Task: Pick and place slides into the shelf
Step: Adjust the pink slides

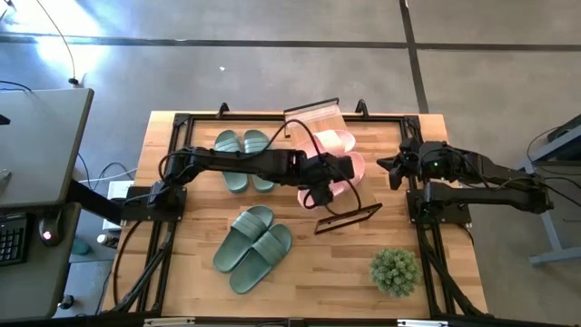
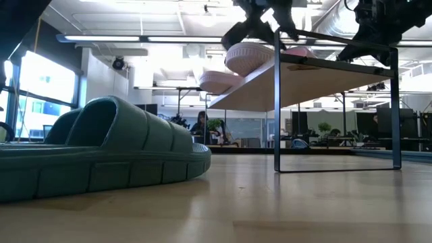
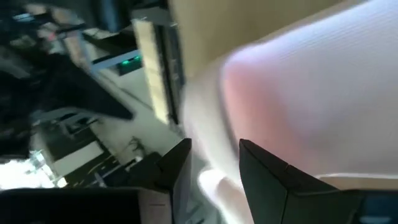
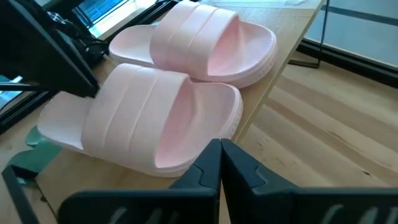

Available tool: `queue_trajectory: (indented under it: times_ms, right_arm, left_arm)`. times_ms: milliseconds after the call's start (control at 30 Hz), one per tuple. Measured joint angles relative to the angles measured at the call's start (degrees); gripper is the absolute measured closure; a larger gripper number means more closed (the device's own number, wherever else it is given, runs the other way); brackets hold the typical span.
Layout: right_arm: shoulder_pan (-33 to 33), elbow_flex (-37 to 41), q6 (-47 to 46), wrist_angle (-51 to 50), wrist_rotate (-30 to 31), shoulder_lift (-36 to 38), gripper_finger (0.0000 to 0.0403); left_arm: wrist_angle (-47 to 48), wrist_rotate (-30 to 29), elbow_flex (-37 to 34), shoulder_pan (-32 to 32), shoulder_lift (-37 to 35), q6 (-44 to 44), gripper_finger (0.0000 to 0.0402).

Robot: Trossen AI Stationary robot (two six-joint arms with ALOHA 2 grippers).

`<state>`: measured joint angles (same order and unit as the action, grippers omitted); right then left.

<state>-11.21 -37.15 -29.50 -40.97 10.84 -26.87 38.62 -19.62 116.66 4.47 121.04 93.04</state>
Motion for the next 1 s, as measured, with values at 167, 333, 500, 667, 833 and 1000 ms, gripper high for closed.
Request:
queue_trajectory:
  times_ms: [167,333,500,667,833,1000]
  right_arm:
    - [0.00,0.00,0.11,0.00,-0.08,0.00,0.0403]
    - [0.00,0.00,1.07,0.00,-0.09,0.00,0.0403]
    - [0.00,0.00,1.24,0.00,-0.09,0.00,0.0403]
    - [0.01,0.00,1.49,0.00,-0.09,0.00,0.0403]
    - [0.01,0.00,1.49,-0.02,-0.09,0.00,0.0403]
    - [0.01,0.00,1.49,-0.07,-0.09,0.00,0.0403]
  left_arm:
    - [-2.59,0.00,-0.11,0.00,1.35,0.12,0.0282]
    - [-3.97,-0.31,-0.15,0.02,1.43,1.21,0.0297]
    - [-3.91,-0.32,-0.15,0.06,1.43,2.06,0.0364]
    - [-2.54,0.35,-0.15,0.46,1.43,6.85,0.0386]
    - [-1.84,0.88,-0.15,0.56,1.43,12.00,0.0394]
    - [-1.73,2.80,-0.13,2.01,1.43,13.26,0.0391]
